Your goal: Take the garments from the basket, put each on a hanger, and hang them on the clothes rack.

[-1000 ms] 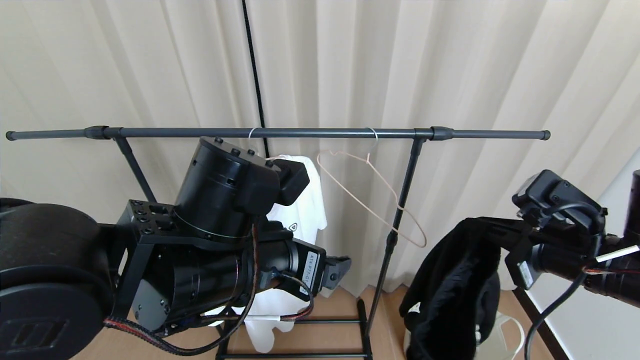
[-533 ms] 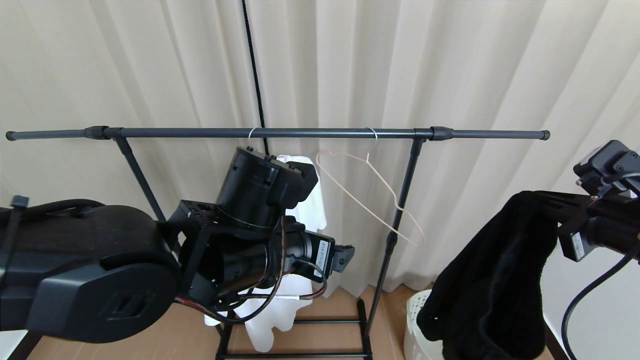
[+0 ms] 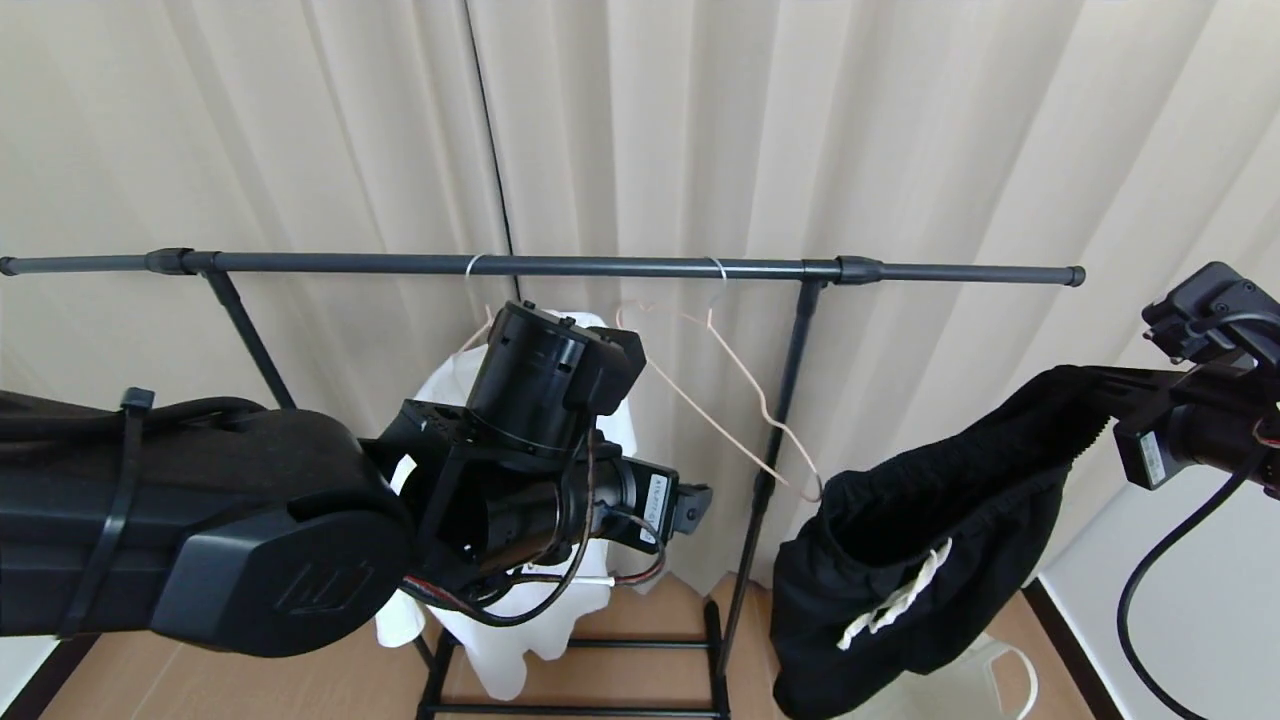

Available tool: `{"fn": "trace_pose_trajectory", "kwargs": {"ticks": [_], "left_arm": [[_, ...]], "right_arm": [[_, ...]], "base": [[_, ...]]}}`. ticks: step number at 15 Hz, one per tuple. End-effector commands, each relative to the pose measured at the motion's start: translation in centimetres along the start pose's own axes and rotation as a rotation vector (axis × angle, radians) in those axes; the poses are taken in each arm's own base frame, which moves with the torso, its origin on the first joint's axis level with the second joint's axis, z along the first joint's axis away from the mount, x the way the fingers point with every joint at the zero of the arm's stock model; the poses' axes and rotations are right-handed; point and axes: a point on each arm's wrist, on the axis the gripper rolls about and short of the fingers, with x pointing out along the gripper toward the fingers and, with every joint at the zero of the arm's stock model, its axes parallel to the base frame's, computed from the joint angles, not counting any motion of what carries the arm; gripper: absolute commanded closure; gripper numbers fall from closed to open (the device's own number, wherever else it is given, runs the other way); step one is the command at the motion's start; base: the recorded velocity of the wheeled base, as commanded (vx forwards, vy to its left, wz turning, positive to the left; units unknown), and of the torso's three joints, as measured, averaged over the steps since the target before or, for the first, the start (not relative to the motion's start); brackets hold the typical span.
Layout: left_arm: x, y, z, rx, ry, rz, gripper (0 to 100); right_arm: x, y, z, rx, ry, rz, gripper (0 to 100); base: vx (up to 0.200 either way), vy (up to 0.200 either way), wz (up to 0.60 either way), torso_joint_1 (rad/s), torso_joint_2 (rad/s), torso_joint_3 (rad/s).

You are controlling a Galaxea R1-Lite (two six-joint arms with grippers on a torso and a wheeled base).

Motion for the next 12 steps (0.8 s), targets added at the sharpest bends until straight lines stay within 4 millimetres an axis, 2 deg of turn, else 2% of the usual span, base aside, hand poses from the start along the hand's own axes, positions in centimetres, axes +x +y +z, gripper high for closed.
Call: {"fn": "trace_pose_trajectory", "kwargs": {"ticks": [1, 2, 6, 7, 9, 12], "left_arm": [[0.2, 0.1, 0.0, -0.004, 0.001, 0.007, 0], [0.2, 0.3, 0.0, -0.009, 0.002, 0.012, 0], [1.3, 0.8, -0.1, -0.02, 0.013, 0.035, 0], [1.5, 0.8, 0.0, -0.023, 0.01, 0.036, 0], [2.7, 1.1, 0.6, -0.041, -0.039, 0.041, 0], [6.6, 1.8, 1.9, -0.072, -0.083, 0.117, 0]], "right_arm": [[0.1, 0.0, -0.1, 0.001, 0.005, 0.001, 100], [0.0, 0.0, -0.1, 0.001, 0.002, 0.0, 100], [0.0, 0.0, -0.1, 0.001, 0.003, 0.002, 100], [0.0, 0.0, -0.1, 0.001, 0.004, 0.003, 100], [0.0, 0.0, -0.1, 0.001, 0.001, 0.001, 100], [-0.1, 0.0, -0.1, 0.001, 0.001, 0.001, 100]], "base": [[0.0, -0.2, 0.0, 0.007, 0.0, 0.007], [0.0, -0.2, 0.0, -0.012, 0.01, 0.002], [0.2, 0.0, 0.0, 0.0, 0.0, 0.004], [0.0, 0.0, 0.0, 0.0, 0.0, 0.0], [0.0, 0.0, 0.0, 0.0, 0.0, 0.0], [0.0, 0.0, 0.0, 0.0, 0.0, 0.0]]}}
